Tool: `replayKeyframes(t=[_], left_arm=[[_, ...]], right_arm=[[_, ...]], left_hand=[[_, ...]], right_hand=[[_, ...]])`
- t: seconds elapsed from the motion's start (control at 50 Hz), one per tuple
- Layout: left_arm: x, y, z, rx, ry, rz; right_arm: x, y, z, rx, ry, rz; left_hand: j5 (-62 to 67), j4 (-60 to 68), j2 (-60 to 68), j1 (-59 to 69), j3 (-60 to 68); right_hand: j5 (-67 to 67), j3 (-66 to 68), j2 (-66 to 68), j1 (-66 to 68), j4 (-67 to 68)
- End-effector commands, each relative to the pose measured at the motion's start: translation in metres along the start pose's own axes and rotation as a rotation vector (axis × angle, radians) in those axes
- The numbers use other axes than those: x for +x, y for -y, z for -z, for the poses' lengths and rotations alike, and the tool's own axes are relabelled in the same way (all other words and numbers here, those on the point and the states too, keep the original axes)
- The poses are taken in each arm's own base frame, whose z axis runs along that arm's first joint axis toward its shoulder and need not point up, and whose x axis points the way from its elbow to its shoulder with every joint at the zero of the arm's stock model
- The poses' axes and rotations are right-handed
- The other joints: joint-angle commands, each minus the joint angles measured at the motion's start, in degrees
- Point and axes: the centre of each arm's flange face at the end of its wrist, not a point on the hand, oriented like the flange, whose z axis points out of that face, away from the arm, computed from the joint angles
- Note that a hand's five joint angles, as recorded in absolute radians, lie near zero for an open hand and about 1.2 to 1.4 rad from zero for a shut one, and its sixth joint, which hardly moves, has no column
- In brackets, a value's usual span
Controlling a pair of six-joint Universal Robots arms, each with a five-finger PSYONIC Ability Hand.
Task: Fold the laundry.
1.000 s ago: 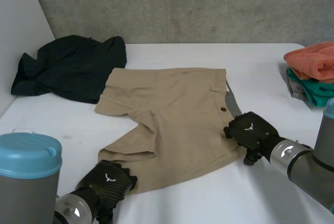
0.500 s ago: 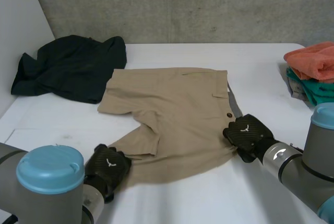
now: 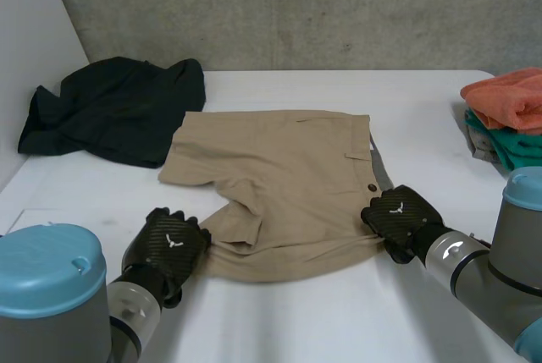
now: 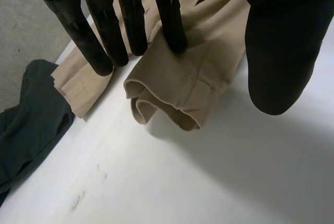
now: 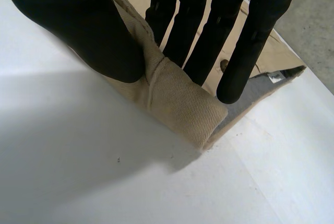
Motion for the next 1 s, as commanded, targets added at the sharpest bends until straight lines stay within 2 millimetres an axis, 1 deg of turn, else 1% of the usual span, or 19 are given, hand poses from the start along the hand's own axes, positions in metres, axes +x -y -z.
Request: replayKeyframes(t=[0.02,0.12,0.2,0.26,0.3,0.32,0.36,0.42,0.46,0.5,0.58,0.62,0.68,0.76,0.82,0.88,0.94,0.98,1.0], left_arm=[[0.005,-0.008,-0.014,-0.027,-0.01,-0.044],[0.005,-0.009,-0.028,-0.004,0.02,-0.09],[0.003,-0.01,-0.045,0.031,0.068,-0.141],[0.0,-0.014,-0.06,0.048,0.11,-0.187],[-0.002,-0.016,-0.071,0.066,0.14,-0.215],[-0.003,-0.016,-0.077,0.085,0.162,-0.229],[-0.007,-0.014,-0.084,0.116,0.198,-0.239],[-0.025,-0.007,-0.097,0.165,0.293,-0.262],[-0.035,-0.006,-0.098,0.171,0.304,-0.263],[-0.041,-0.003,-0.095,0.186,0.298,-0.257],[-0.061,0.018,-0.071,0.247,0.257,-0.214],[-0.071,0.029,-0.052,0.258,0.229,-0.148],[-0.083,0.049,-0.012,0.265,0.159,-0.002],[-0.092,0.069,0.023,0.285,0.084,0.139],[-0.094,0.077,0.044,0.277,0.025,0.225],[-0.093,0.079,0.051,0.25,-0.01,0.268],[-0.097,0.082,0.049,0.246,-0.012,0.288],[-0.097,0.078,0.035,0.216,-0.014,0.287],[-0.097,0.076,0.022,0.192,-0.017,0.28]], right_arm=[[0.001,0.001,0.0,-0.004,-0.011,-0.012],[-0.003,0.002,0.001,-0.008,0.001,-0.018],[-0.004,0.003,0.002,-0.006,0.004,-0.016],[-0.004,0.004,0.002,-0.005,0.007,-0.018],[-0.004,0.004,0.002,-0.007,0.009,-0.024],[-0.004,0.005,0.003,-0.006,0.008,-0.029],[-0.003,0.005,0.004,-0.008,0.005,-0.033],[-0.001,0.01,0.009,-0.019,0.0,-0.046],[0.001,0.014,0.015,-0.025,-0.001,-0.05],[0.003,0.018,0.019,-0.025,-0.003,-0.052],[0.014,0.039,0.035,-0.015,-0.015,-0.054],[0.021,0.052,0.048,-0.019,-0.019,-0.059],[0.038,0.078,0.072,-0.011,-0.046,-0.066],[0.05,0.102,0.096,-0.031,-0.056,-0.09],[0.059,0.113,0.108,-0.049,-0.061,-0.129],[0.062,0.119,0.111,-0.064,-0.052,-0.141],[0.068,0.121,0.108,-0.087,-0.051,-0.151],[0.071,0.12,0.101,-0.102,-0.061,-0.149],[0.073,0.118,0.095,-0.118,-0.065,-0.149]], left_hand=[[1.2,1.0,0.6,-0.2,0.7],[1.9,1.7,1.2,0.4,1.3],[6.9,6.7,6.3,5.5,6.4],[17.0,16.8,16.4,15.6,16.4],[27.9,27.7,27.3,26.5,27.4],[39.3,39.1,38.6,37.8,38.7],[54.1,53.9,53.5,52.7,53.6],[54.2,54.0,53.5,52.7,53.6],[54.2,54.0,53.5,52.7,53.6],[54.2,54.0,53.5,52.7,53.6],[54.2,54.0,53.5,52.7,53.6],[54.2,54.0,53.5,52.7,53.6],[54.2,54.0,53.5,52.7,53.6],[54.2,54.0,53.5,52.7,53.6],[54.2,54.0,53.5,52.7,53.6],[54.2,54.0,53.5,52.7,53.6],[54.2,54.0,53.5,52.7,53.6],[54.2,54.0,53.5,52.7,53.6],[54.2,54.0,53.5,52.7,53.6]], right_hand=[[11.6,12.3,13.1,19.1,11.8],[11.6,12.3,13.1,19.1,11.8],[11.6,12.3,13.1,19.1,11.8],[11.6,12.3,13.1,19.1,11.8],[11.6,12.3,13.1,19.1,11.8],[11.6,12.3,13.1,19.1,11.8],[11.6,12.3,13.1,19.1,11.8],[11.6,12.3,13.1,19.1,11.8],[11.6,12.3,13.1,19.1,11.8],[11.6,12.3,13.1,19.1,11.8],[11.6,12.3,13.1,19.1,11.8],[11.6,12.3,13.1,19.1,11.8],[11.6,12.3,13.1,19.1,11.8],[11.6,12.3,13.1,19.1,11.8],[11.6,12.3,13.1,19.1,11.8],[11.6,12.3,13.1,19.1,11.8],[11.6,12.3,13.1,19.1,11.8],[11.6,12.3,13.1,19.1,11.8],[11.6,12.3,13.1,19.1,11.8]])
